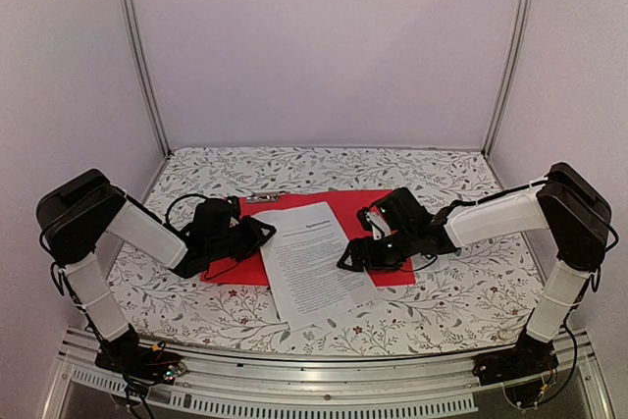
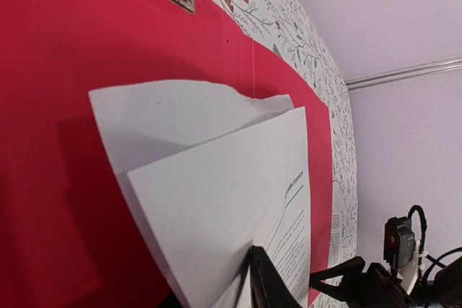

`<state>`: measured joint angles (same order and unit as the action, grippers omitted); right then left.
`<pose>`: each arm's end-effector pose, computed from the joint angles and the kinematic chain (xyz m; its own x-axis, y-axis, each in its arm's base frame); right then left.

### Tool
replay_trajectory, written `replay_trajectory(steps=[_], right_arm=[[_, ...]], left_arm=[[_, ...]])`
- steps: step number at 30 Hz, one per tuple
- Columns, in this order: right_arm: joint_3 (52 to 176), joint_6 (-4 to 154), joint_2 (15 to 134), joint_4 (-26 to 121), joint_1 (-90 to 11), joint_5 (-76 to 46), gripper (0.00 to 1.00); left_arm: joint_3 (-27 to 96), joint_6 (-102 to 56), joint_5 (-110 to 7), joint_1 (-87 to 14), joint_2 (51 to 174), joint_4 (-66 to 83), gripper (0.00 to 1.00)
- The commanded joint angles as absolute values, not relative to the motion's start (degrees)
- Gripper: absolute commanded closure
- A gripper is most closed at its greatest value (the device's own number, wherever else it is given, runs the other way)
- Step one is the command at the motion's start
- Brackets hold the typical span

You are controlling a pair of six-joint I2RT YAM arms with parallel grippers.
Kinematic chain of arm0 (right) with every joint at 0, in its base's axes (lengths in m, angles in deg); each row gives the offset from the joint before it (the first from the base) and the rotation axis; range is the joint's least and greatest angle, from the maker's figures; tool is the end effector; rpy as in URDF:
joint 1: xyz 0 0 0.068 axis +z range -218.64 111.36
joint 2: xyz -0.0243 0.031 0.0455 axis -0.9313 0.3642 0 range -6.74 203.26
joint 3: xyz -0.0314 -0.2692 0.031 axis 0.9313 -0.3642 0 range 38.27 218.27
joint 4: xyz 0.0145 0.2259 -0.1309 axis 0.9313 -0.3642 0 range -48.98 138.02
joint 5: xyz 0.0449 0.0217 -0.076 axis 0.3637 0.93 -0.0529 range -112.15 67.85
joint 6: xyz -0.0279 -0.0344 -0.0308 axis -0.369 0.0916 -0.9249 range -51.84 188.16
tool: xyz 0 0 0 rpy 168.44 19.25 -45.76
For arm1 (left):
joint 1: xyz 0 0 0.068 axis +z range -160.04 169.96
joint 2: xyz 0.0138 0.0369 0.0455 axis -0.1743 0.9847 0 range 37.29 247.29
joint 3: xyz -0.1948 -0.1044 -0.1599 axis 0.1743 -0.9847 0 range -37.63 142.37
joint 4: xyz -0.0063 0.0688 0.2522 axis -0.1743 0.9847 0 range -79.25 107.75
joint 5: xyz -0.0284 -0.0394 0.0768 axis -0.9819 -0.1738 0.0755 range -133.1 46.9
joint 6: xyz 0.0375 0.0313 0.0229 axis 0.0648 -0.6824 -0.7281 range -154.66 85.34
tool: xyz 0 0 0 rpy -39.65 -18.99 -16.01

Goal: Put the files into the folder
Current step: Adjust the file at the center of the board.

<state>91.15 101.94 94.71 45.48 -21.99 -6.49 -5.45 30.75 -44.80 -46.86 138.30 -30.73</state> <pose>0.2316 0.2593 0.1439 -0.8981 -0.1716 -0.4049 -0.3815 0.7617 0.5236 0.2493 -0.1879 0.1155 -0.7169 -0.5987 -0.3572 -0.0764 0.5768 -0.8133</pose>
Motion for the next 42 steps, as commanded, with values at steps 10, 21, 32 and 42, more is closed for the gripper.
replay_trajectory(steps=[10,21,32,42], right_arm=[[92.86,104.42,96.44,47.49,-20.46,-6.17,0.20],[93.83,101.71,94.79,44.39,-20.39,-9.69,0.19],[96.59,82.10,85.64,29.25,-17.00,-13.86,0.11],[105.64,62.90,90.12,21.27,-4.13,-17.02,0.06]], left_arm=[[-6.59,31.04,-44.68,-47.83,138.11,-31.54,0.61],[-5.88,28.62,-44.08,-47.62,136.90,-30.39,0.82],[-0.58,19.80,-50.27,-43.88,134.22,-19.03,1.00],[9.00,6.86,-64.30,-38.61,134.19,2.00,1.00]])
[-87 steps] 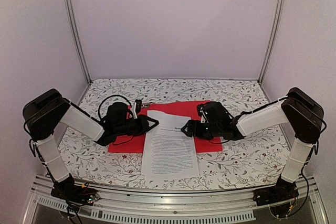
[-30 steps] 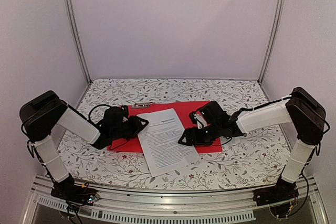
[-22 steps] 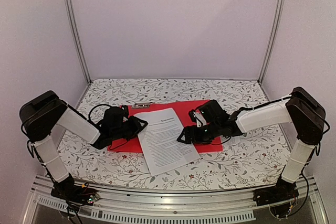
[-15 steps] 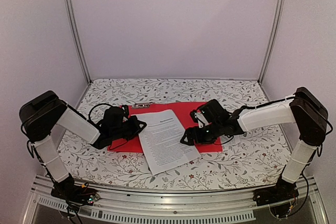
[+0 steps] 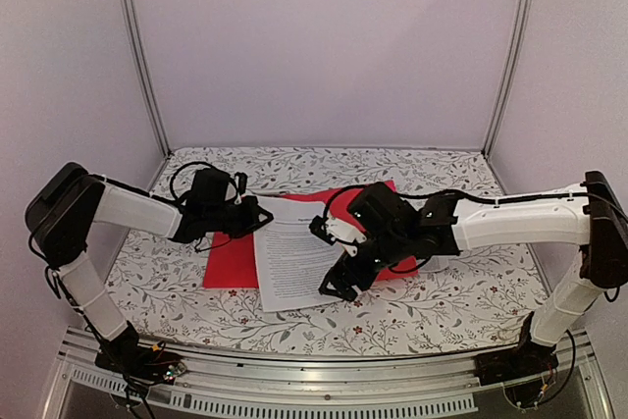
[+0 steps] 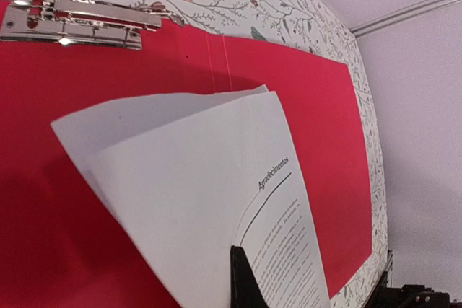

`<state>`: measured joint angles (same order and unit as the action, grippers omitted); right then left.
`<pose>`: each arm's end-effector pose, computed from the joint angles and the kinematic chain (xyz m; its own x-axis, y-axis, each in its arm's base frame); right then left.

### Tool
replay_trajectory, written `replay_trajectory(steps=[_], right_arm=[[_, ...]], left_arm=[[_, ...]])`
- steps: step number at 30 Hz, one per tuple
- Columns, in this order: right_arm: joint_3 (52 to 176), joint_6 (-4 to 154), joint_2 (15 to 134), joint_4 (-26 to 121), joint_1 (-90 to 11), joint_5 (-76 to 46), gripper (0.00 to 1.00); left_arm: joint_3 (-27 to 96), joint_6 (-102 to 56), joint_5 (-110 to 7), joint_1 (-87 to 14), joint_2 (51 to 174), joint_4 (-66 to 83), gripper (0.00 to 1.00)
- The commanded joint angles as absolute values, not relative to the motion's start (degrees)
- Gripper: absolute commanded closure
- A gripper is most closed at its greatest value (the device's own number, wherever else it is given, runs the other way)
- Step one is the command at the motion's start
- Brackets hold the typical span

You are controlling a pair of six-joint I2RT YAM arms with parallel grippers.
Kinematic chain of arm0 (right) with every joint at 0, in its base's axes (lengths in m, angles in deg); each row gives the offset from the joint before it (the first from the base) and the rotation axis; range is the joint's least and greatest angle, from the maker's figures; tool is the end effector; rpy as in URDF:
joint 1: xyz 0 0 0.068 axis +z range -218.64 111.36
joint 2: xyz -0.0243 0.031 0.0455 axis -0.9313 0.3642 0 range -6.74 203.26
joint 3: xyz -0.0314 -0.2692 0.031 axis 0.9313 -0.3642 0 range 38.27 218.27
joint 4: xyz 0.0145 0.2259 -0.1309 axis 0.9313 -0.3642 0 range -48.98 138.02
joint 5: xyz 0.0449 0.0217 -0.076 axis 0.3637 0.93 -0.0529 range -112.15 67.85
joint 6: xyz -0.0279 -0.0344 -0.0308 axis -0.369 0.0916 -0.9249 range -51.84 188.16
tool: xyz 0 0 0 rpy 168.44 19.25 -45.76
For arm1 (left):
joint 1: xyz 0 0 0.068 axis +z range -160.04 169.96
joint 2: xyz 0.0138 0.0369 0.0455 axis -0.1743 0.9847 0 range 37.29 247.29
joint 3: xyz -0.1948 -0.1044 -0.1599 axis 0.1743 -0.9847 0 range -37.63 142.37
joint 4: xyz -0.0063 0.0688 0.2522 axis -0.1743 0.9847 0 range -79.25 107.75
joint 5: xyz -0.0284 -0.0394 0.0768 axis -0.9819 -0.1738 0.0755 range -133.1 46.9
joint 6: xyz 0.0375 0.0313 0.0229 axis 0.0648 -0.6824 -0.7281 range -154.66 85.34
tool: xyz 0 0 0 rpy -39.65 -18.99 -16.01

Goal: Put the files into the folder
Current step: Adjust the file at the center of the board.

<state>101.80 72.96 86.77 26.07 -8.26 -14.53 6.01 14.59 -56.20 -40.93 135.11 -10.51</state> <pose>0.1668 0.3030 0.2205 -0.4633 -0.6471 -0.6056 -0.8663 0.4747 0.1556 0.2870 -0.1811 0.1524 -0.8069 -0.3771 -0.4546 0.0797 0.6932 -0.7163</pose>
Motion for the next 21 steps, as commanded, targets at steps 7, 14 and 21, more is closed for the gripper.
replay_trajectory(steps=[7,14,21], right_arm=[[113.07,56.99,99.87,17.10,1.44,-21.19,0.06],[117.71,55.21,106.18,16.82,3.69,-21.84,0.06],[121.59,54.47,110.54,15.03,5.49,-24.79,0.06]], left_arm=[[13.60,-0.38,-71.69,-36.42,136.94,13.46,1.00],[14.05,0.94,-73.55,-36.36,139.83,11.73,1.00],[14.31,1.11,-73.69,-36.36,140.89,11.73,0.98]])
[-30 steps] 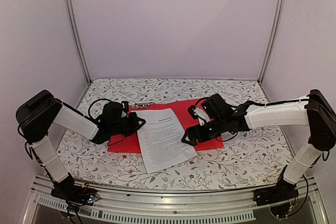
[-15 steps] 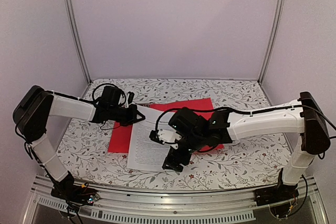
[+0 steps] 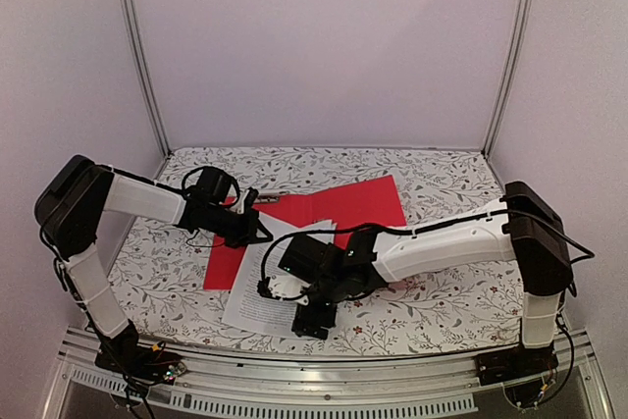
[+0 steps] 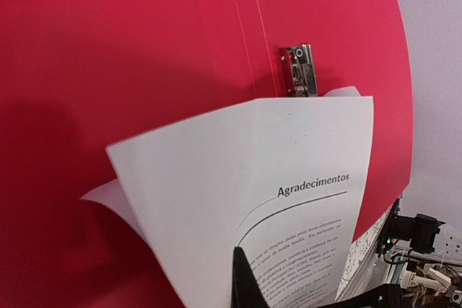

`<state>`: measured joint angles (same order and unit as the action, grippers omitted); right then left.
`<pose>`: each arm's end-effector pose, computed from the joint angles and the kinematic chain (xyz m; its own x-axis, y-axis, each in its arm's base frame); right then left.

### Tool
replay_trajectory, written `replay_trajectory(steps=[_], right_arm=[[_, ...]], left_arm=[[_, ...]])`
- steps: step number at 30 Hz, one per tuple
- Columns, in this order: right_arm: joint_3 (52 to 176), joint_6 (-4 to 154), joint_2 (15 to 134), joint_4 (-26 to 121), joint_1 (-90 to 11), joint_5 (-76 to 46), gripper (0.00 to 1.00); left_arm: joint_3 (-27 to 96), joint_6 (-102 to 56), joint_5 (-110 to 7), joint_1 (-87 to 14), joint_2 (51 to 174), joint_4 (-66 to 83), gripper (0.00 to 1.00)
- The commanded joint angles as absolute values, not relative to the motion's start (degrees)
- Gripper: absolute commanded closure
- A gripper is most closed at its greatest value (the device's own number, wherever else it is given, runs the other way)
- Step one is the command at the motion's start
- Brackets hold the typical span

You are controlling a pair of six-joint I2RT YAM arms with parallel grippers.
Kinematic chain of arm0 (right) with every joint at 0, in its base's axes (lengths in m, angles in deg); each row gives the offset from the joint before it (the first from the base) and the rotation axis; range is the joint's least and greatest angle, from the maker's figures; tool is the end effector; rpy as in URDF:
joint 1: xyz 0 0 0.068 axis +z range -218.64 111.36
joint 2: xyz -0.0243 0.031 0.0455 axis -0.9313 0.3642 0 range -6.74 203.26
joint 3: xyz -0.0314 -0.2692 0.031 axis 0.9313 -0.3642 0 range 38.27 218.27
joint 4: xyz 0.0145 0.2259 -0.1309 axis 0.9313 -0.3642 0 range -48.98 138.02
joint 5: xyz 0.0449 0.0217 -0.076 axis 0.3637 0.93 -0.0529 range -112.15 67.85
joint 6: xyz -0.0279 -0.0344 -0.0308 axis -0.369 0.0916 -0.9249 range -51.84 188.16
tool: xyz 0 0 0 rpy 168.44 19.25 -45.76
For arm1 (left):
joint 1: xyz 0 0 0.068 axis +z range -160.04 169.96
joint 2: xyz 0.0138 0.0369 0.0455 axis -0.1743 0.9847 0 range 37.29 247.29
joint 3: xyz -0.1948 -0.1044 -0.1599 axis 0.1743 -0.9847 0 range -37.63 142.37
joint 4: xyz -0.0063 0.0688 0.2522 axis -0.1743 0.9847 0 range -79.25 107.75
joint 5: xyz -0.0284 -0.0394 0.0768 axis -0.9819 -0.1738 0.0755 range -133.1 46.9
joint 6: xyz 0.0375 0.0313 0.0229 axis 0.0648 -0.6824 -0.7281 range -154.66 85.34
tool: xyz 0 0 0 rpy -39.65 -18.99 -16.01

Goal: Put the files into the folder
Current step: Adjust the file at the center of the board.

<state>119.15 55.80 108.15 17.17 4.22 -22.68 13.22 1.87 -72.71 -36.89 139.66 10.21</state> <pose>0.1224 0.3959 0.1664 -0.0563 -0.9090 -0.4130 -0.9894 0.1064 -0.0991 0.2973 -0.1702 0.1354 -0.9559 -0.0961 -0.2774 0.1260 0.7193 -0.6832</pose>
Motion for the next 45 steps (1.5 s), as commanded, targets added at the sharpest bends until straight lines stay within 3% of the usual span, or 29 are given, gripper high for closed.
replay_trajectory(steps=[1,11,19,45], right_arm=[[122.18,54.24,110.95,14.49,5.65,-24.96,0.06],[124.20,53.69,111.17,12.65,8.13,-24.70,0.06],[126.42,52.92,113.81,10.71,8.84,-28.80,0.06],[130.11,53.51,118.05,7.34,9.57,-35.63,0.07]], left_arm=[[14.33,1.21,-73.61,-36.32,140.95,11.72,0.98],[13.80,1.82,-72.74,-36.34,139.71,11.72,0.97],[13.61,1.55,-73.16,-36.36,138.54,11.75,0.90],[13.44,1.49,-73.45,-36.32,138.63,11.75,0.82]])
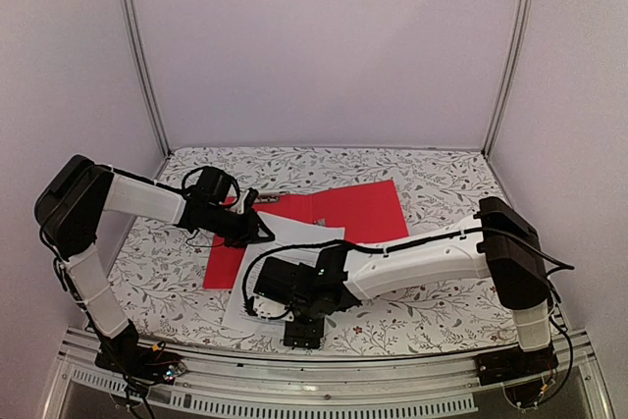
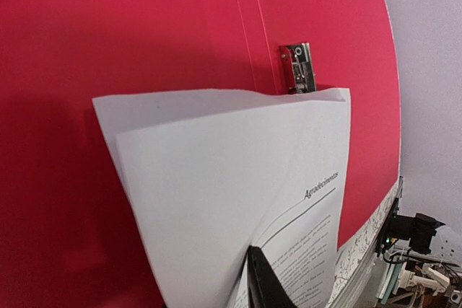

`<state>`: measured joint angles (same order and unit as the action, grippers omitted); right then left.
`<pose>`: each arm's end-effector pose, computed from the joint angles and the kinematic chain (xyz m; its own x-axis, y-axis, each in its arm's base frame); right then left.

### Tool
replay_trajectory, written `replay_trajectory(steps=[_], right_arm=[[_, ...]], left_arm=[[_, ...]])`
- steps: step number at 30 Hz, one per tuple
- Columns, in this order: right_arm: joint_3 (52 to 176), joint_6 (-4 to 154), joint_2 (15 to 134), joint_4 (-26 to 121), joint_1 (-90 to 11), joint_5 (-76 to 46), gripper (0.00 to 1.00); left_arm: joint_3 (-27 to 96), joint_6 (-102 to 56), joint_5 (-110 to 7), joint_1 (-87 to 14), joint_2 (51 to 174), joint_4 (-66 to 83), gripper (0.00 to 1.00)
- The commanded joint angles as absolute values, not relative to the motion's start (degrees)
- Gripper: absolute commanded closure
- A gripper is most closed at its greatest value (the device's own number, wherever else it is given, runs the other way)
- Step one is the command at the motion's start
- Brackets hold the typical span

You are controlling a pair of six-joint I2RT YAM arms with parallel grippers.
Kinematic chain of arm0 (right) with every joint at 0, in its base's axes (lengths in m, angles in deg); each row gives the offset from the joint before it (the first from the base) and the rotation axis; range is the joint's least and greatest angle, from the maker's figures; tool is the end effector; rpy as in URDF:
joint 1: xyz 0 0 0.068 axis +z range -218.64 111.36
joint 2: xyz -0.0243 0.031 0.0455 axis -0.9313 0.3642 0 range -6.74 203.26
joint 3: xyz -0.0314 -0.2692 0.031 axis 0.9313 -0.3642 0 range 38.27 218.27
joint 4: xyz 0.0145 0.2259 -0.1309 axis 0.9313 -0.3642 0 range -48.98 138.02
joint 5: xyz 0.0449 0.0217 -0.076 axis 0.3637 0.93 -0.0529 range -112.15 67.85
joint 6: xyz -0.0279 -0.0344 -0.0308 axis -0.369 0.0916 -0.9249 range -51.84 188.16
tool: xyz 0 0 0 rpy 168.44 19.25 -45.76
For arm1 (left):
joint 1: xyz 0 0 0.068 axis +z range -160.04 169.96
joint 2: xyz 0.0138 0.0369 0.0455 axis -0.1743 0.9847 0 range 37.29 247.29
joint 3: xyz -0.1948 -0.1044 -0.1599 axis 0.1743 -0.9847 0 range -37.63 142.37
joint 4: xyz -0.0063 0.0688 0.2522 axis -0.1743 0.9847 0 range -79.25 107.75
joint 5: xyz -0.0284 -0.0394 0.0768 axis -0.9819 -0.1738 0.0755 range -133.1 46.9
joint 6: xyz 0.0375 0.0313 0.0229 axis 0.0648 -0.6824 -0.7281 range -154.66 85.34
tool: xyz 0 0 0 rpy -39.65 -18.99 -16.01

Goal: Put the files into the folder
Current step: Adjust the file at the center of the board.

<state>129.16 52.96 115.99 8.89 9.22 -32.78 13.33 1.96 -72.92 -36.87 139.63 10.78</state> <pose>0.0986 0.4270 0.1542 0.0567 -0.9615 -0.2688 -0.9672 0.0139 -0.2538 0.2969 -0.1700 0.1355 -0.9585 -0.0952 -0.2688 0.1204 0.7195 -0.6840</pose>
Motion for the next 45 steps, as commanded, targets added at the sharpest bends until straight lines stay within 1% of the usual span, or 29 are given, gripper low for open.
replay_trajectory(steps=[1,20,28,33,37,40,43,45], right_arm=[[130.18,53.56,118.13,7.21,9.58,-35.86,0.07],[129.36,54.40,116.05,5.82,9.31,-36.16,0.05],[127.39,56.31,113.13,8.45,9.24,-30.66,0.01],[128.55,57.64,113.11,10.19,9.47,-28.93,0.01],[130.21,58.68,114.11,10.93,9.58,-28.65,0.01],[131.73,58.99,115.33,11.02,9.61,-29.25,0.01],[133.13,59.02,116.78,10.56,9.60,-30.32,0.01],[134.06,58.70,117.65,9.97,9.62,-30.62,0.01]], left_arm=[[13.43,1.47,-73.43,-36.36,138.59,11.73,0.82],[13.26,1.22,-72.90,-36.32,138.50,11.72,0.79],[13.08,1.58,-72.15,-36.33,138.35,11.74,0.74],[13.12,1.66,-71.93,-36.32,138.08,11.74,0.70],[13.17,1.57,-71.98,-36.32,137.94,11.73,0.66],[13.21,1.54,-72.23,-36.34,137.79,11.75,0.60],[13.34,1.31,-72.31,-36.34,137.72,11.96,0.52],[13.50,1.09,-72.29,-36.32,137.74,12.25,0.51]])
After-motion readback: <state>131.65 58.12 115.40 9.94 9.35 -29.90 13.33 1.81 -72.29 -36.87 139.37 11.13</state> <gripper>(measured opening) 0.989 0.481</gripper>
